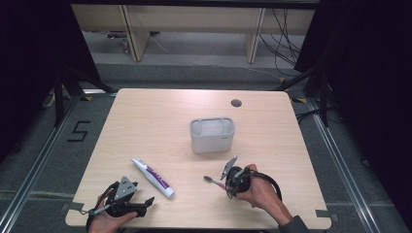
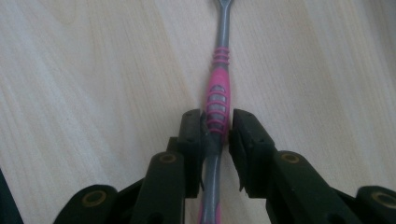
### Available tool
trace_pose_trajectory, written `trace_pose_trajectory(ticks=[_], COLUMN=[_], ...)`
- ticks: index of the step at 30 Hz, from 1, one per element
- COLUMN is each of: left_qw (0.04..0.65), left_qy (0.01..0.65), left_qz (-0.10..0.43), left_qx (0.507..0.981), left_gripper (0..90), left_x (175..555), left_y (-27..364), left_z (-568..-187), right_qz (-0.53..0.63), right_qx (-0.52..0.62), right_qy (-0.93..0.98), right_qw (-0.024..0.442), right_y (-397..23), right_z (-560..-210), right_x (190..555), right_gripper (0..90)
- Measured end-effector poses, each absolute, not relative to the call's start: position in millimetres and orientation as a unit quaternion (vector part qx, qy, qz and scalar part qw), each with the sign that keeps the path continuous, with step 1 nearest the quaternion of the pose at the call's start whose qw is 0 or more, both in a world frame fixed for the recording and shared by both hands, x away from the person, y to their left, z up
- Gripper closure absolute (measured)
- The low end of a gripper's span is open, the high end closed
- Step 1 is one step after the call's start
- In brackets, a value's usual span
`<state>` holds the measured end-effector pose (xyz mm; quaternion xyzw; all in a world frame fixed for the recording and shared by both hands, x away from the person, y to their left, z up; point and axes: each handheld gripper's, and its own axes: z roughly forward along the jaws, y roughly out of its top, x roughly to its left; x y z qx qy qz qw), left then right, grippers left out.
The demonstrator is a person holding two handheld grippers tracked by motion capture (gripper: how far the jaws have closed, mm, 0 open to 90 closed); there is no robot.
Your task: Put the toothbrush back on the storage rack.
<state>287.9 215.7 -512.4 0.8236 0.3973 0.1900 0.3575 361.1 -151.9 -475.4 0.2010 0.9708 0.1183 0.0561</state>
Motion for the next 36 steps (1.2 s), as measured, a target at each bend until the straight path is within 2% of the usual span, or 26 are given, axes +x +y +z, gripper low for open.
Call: trace_pose_trajectory(ticks=[13, 36], left_qw=[0.357, 0.36], left_qy=[0.397, 0.391], left_qz=[0.19, 0.188], left_qx=[0.824, 0.826], left_gripper=[19.3, 19.4], left_x=[288, 288], left_y=[216, 216], left_z=[-513, -512], right_qz=[0.094, 0.049], right_qx=[0.203, 0.166], right_qy=[0.974, 0.984], right_qw=[0.041, 0.031], right_y=[-154, -145], right_z=[-476, -476], right_x=[362, 372], right_gripper=[83.0, 84.3])
